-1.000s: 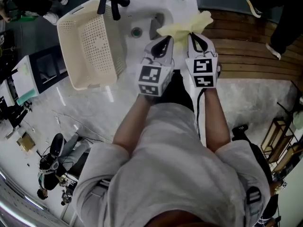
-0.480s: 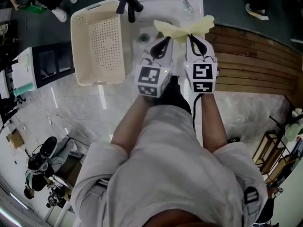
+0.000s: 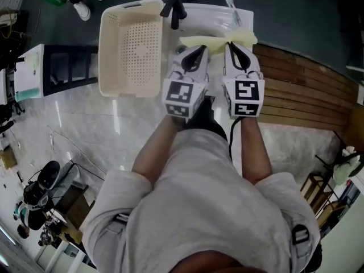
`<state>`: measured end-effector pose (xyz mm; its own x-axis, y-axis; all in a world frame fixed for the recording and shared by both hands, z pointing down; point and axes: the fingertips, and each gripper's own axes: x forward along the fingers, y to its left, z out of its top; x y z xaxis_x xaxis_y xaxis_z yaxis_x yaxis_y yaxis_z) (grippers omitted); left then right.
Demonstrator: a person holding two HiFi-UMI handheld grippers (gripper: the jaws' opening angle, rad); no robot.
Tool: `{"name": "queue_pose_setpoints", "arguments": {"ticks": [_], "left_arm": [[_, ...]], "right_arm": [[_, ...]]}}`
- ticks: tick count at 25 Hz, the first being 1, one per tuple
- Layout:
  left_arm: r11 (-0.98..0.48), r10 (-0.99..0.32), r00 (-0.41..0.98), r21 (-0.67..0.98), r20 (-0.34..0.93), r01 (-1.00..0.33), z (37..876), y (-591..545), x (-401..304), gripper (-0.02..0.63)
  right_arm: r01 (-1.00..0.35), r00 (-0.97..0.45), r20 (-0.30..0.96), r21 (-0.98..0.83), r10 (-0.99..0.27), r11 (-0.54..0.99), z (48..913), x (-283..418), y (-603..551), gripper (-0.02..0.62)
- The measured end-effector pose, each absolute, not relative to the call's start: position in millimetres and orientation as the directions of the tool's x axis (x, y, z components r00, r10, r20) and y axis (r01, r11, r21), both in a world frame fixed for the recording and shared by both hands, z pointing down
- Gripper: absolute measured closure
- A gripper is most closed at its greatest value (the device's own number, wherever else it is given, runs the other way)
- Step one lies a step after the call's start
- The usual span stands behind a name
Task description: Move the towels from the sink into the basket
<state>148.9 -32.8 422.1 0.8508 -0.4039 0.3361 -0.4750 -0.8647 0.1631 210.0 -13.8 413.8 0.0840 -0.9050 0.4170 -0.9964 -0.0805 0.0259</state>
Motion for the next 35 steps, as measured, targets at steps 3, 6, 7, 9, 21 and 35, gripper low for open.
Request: {"name": "queue_pose_setpoints", "arguments": {"ticks": [3,6,7,9,21,35], "left_arm": [[-0.858,-0.427,0.844,0.151,0.323,-0.492,415,-39,137,0.589],[-0.848,-0.451,0.836,0.143,0.313,-0.511,410,-45,125,0.589],[-0.844,-0.459,0.833,0.141,0.309,-0.517,408,-47,121,0.589],[-0.837,-0.475,0.827,0.137,0.301,-0.530,403,-52,112,0.589],[-0.769,-0.582,0.771,0.134,0.258,-0.625,383,-74,56,0.589],[-0.675,-0.691,0.687,0.139,0.226,-0.725,370,-91,-12,0.589]], "right_arm": [[-0.997,0.071,0.400,0.045,-0.914,-0.058,405,201,-22,0.585],[-0.998,0.052,0.386,0.049,-0.921,-0.036,398,191,-32,0.586],[-0.998,0.046,0.380,0.050,-0.924,-0.029,395,187,-35,0.586],[-0.998,0.030,0.367,0.055,-0.930,-0.011,389,178,-42,0.586],[-0.989,-0.080,0.314,0.093,-0.946,0.114,358,121,-76,0.586],[-0.954,-0.233,0.278,0.119,-0.932,0.274,336,40,-104,0.586]]}}
